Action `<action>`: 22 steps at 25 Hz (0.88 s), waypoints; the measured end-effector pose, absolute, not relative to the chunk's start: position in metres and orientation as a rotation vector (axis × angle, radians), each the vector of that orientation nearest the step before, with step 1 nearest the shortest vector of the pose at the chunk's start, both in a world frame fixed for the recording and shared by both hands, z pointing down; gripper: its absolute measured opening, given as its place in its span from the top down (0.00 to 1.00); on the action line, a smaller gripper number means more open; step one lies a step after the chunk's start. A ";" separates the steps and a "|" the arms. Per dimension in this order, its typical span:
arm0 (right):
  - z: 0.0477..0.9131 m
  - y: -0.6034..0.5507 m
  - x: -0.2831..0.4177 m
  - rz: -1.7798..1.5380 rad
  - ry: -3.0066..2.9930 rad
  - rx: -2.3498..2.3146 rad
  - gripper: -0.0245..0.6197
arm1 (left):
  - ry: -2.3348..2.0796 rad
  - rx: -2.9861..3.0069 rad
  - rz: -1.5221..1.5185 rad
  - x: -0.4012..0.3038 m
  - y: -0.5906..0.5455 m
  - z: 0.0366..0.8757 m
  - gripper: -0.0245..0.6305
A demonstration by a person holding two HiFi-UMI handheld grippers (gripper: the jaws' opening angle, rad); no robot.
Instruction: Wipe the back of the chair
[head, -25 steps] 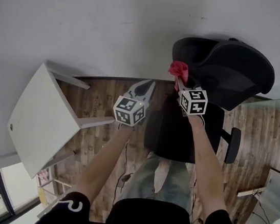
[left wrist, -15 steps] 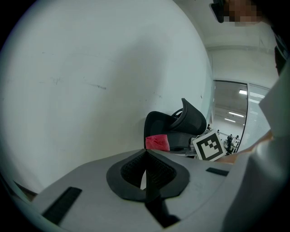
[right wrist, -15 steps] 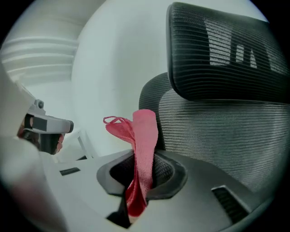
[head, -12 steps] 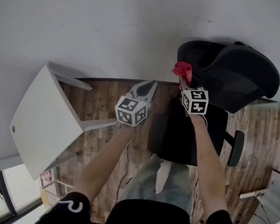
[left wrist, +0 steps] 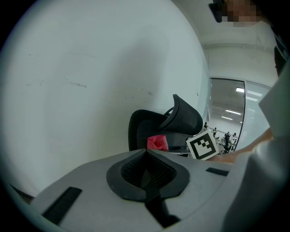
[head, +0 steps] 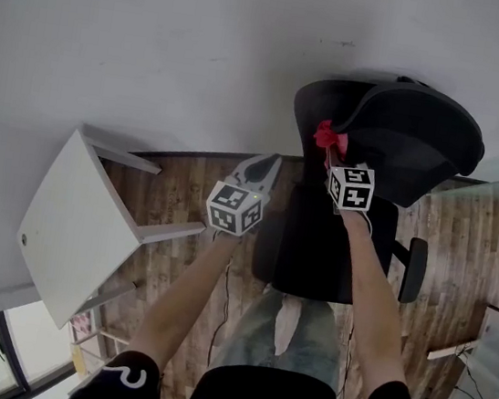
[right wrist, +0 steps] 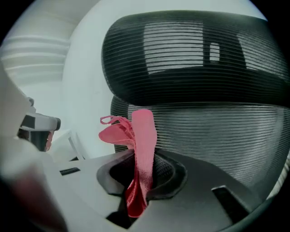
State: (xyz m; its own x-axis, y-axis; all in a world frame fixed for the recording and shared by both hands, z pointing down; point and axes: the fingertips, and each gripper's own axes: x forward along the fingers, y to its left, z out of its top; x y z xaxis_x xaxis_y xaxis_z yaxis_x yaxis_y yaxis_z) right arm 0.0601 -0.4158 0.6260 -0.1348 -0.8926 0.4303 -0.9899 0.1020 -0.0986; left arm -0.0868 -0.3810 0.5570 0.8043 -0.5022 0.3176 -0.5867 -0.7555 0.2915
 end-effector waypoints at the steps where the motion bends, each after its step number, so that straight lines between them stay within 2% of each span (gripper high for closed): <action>1: 0.625 -0.414 0.067 0.533 -2.115 1.874 0.85 | -0.819 2.616 0.310 -0.081 -0.379 0.556 0.93; 22: 0.614 -0.346 0.249 0.582 -2.012 2.026 0.85 | -0.731 2.685 0.345 0.070 -0.324 0.535 0.93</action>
State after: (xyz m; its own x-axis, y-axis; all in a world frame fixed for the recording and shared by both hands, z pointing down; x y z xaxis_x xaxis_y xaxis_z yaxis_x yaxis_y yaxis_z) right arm 0.2491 -0.3457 0.6137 -0.0199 -0.9025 0.4302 -0.9927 -0.0332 -0.1155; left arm 0.0696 -0.3241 0.5347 0.8384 -0.4447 0.3152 -0.5262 -0.8113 0.2548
